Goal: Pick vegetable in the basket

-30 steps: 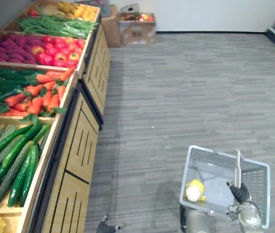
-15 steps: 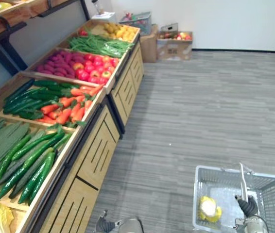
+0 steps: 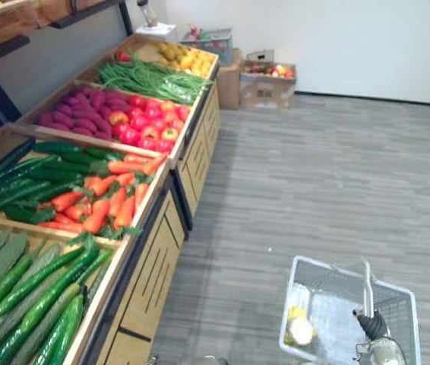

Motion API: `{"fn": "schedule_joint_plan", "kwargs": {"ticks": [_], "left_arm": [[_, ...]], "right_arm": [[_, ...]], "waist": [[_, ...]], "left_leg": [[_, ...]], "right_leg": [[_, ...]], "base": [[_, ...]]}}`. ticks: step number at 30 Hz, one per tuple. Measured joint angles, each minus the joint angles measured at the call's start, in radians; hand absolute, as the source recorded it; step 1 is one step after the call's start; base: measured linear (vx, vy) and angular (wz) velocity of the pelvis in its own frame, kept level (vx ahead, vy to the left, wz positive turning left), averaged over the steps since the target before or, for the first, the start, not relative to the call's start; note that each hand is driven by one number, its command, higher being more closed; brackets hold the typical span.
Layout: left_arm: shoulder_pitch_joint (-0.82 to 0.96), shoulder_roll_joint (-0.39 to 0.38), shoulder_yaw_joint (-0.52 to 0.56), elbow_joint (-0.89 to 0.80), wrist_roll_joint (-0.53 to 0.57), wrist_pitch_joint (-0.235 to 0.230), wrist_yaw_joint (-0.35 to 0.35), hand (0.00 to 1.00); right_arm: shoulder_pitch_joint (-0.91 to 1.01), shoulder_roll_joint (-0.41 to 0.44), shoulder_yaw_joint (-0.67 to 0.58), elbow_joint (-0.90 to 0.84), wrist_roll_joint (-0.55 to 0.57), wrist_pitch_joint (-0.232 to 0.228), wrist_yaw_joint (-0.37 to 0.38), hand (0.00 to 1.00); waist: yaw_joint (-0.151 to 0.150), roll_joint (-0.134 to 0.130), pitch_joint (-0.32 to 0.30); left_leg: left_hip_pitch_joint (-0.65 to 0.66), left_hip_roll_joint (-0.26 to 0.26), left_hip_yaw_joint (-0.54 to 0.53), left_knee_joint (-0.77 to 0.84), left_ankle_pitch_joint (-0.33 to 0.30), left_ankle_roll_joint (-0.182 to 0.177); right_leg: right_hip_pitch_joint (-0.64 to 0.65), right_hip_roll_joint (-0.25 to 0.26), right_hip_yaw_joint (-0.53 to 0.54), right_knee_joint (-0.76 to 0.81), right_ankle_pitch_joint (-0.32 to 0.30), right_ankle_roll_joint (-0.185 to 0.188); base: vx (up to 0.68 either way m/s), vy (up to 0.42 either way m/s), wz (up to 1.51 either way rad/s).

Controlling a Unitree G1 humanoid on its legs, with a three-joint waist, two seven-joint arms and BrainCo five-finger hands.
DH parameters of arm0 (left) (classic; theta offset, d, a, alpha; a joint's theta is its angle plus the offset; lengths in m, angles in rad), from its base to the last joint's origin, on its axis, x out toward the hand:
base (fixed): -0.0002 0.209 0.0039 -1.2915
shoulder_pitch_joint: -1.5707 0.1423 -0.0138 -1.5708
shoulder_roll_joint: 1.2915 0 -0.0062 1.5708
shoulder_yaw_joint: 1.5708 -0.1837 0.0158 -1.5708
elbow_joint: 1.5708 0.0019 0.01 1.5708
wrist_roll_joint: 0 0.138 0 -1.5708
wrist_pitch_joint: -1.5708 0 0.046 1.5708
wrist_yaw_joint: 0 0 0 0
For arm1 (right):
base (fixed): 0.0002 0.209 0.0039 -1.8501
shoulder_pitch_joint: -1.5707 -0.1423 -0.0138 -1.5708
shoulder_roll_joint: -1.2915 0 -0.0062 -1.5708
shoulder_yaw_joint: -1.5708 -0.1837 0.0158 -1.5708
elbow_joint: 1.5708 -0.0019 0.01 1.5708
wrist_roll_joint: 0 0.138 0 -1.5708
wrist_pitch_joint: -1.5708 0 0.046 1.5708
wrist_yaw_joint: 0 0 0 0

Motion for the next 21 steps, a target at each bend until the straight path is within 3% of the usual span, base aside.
{"fn": "schedule_joint_plan", "kwargs": {"ticks": [3,7,10,11,13,14,15,16,17,20,21], "left_arm": [[-0.013,0.020,-0.013,-0.033,0.000,-0.002,-0.008,0.00],[-0.026,-0.006,0.029,-0.053,-0.002,-0.002,-0.007,0.00],[-0.037,-0.015,0.061,-0.058,-0.001,-0.001,-0.005,0.00],[-0.031,-0.014,0.075,-0.073,-0.001,-0.002,-0.004,0.00],[-0.024,-0.014,0.094,-0.072,-0.001,-0.001,-0.002,0.00],[-0.031,-0.024,0.106,-0.062,-0.001,0.002,-0.001,0.00],[-0.036,-0.054,0.107,-0.060,-0.001,0.000,-0.002,0.00],[-0.039,-0.061,0.108,-0.060,0.002,-0.001,-0.002,0.00],[-0.050,-0.068,0.109,-0.060,0.001,0.000,-0.002,0.00],[-0.051,-0.090,0.127,-0.061,-0.001,-0.001,0.006,0.00],[-0.056,-0.090,0.128,-0.061,-0.002,0.000,0.012,0.00]], "right_arm": [[-0.018,-0.004,-0.045,0.001,0.000,-0.004,-0.004,1.00],[-0.044,0.002,-0.058,0.002,0.000,-0.004,-0.006,1.00],[-0.050,0.036,-0.101,0.000,0.003,0.001,-0.013,1.00],[-0.046,0.055,-0.107,0.000,0.003,0.004,-0.023,1.00],[-0.033,0.071,-0.110,-0.007,0.003,0.004,-0.025,1.00],[-0.021,0.070,-0.127,-0.006,0.003,0.006,-0.026,1.00],[-0.022,0.068,-0.160,-0.008,0.006,0.009,-0.030,1.00],[-0.023,0.067,-0.171,-0.007,0.007,0.009,-0.032,1.00],[-0.025,0.065,-0.182,-0.005,0.007,0.008,-0.035,1.00],[-0.025,0.056,-0.202,0.020,0.008,0.008,-0.037,1.00],[-0.025,0.047,-0.206,0.050,0.010,0.009,-0.040,1.00]], "waist": [[-0.002,-0.004,0.021],[-0.001,0.003,0.041],[0.004,0.011,0.049],[0.012,-0.004,0.048],[0.011,-0.035,0.046],[0.011,-0.029,0.052],[0.011,0.007,0.047],[0.011,0.013,0.048],[0.010,0.037,0.044],[0.005,0.056,0.028],[0.004,0.050,0.031]], "left_leg": [[0.114,-0.005,-0.018,-0.068,-0.003,0.004],[0.205,0.011,-0.027,-0.112,-0.010,-0.010],[0.228,0.054,-0.055,-0.110,-0.040,-0.058],[0.240,0.068,-0.064,-0.106,-0.063,-0.098],[0.253,0.070,-0.082,-0.105,-0.087,-0.136],[0.273,0.097,-0.106,-0.106,-0.112,-0.170],[0.275,0.141,-0.119,-0.114,-0.110,-0.181],[0.270,0.152,-0.135,-0.116,-0.104,-0.190],[0.264,0.172,-0.162,-0.114,-0.076,-0.214],[0.208,0.212,-0.261,-0.057,-0.006,-0.213],[0.148,0.224,-0.298,0.023,0.027,-0.209]], "right_leg": [[-0.067,0.030,-0.069,0.027,-0.089,-0.044],[-0.096,0.038,-0.144,-0.251,-0.094,-0.053],[-0.093,0.054,-0.141,-0.503,-0.072,-0.033],[-0.092,0.058,-0.136,-0.595,-0.056,-0.010],[-0.076,0.043,-0.129,-0.646,-0.014,-0.019],[-0.076,0.061,-0.131,-0.609,0.046,0.005],[-0.090,0.094,-0.159,-0.558,-0.019,-0.019],[-0.104,0.102,-0.173,-0.529,-0.047,-0.025],[-0.121,0.107,-0.199,-0.473,-0.090,-0.046],[-0.094,0.120,-0.274,-0.461,-0.140,-0.083],[-0.064,0.119,-0.316,-0.485,-0.147,-0.094]], "base": [[0.30,0.067,0.28],[0.28,-0.050,0.23],[0.30,-0.208,0.29],[0.37,-0.338,0.14],[0.32,-0.332,0.20],[0.34,-0.419,0.31],[0.33,-0.409,0.29],[0.30,-0.368,0.31],[0.29,-0.360,0.40],[0.28,-0.353,0.58],[0.31,-0.377,1.01]]}}
